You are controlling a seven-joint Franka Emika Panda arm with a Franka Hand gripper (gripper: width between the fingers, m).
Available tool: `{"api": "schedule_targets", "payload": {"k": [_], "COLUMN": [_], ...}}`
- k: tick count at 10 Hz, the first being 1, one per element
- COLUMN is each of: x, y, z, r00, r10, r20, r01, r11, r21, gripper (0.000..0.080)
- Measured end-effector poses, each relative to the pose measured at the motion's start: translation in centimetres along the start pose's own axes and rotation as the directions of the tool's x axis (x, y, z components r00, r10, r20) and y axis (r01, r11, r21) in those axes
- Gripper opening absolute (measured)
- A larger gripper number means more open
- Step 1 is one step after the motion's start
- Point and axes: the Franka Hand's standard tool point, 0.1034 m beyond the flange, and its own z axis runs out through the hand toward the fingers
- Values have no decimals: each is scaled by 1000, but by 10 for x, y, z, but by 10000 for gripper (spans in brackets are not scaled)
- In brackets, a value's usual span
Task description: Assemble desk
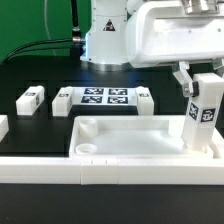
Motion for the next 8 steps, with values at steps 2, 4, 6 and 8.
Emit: {"api": "schedule_targets", "payload": {"k": [2, 4, 6, 8], "x": [-1, -1, 0, 11], "y": [0, 0, 0, -1], "z": [-1, -1, -2, -14], "r00": [1000, 1000, 1000, 999], "r10": [0, -1, -2, -14], "r20": [-16, -19, -21, -42], "r01": [0, 1, 1, 13], "r11": [1000, 1000, 1000, 1000], "r21": [-4, -5, -6, -16], "gripper": [290, 404, 539, 643]}}
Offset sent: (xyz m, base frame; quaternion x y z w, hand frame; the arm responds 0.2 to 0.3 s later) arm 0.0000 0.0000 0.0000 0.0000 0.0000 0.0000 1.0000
